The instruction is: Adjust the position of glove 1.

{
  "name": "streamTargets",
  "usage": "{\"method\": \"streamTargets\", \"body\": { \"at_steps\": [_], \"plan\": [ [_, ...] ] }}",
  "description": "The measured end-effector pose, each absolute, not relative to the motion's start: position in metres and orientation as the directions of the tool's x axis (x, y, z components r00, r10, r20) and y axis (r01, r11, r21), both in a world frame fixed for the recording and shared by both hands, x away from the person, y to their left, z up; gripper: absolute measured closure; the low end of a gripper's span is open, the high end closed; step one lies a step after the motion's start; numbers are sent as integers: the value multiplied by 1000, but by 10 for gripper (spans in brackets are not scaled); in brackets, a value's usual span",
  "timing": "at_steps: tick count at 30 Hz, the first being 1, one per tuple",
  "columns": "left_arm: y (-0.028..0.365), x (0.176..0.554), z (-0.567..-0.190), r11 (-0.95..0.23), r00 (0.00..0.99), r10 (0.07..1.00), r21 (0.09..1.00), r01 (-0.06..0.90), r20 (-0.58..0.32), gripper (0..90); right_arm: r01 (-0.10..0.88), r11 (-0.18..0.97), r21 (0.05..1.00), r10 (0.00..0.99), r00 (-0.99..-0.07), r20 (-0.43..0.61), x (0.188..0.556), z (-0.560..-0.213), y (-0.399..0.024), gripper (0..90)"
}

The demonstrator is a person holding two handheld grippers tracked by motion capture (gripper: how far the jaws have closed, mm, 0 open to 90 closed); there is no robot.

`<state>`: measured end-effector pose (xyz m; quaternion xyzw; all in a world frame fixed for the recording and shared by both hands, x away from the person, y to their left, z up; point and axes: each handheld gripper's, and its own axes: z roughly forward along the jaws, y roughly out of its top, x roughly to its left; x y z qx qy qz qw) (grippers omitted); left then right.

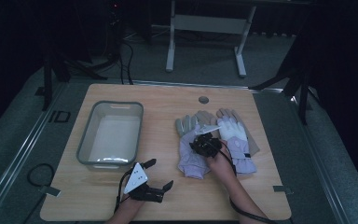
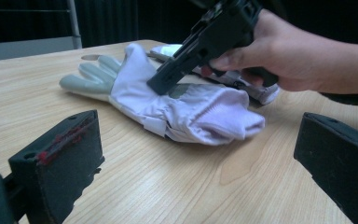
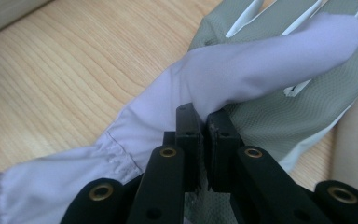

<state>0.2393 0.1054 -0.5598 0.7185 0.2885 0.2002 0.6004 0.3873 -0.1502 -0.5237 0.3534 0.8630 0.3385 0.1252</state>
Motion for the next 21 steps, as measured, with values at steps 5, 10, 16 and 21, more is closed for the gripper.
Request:
{"method": "streamTargets", "body": {
  "at_steps": [5,10,16,21],
  "plan": [
    [105,239,-560,-113,753,655,978,175,-59,11,556,498,665,711,-701,54,393,-529,-150,831],
    [106,239,-560,-112,752,656,978,176,-60,11,566,473,674,731,-680,58,390,-530,-149,814],
    [106,239,-560,-109,749,659,978,177,-62,11,567,436,699,735,-672,87,385,-519,-153,727],
    [106,239,-560,-109,749,659,978,176,-61,11,529,394,752,739,-669,83,376,-496,-169,605]
  ]
}}
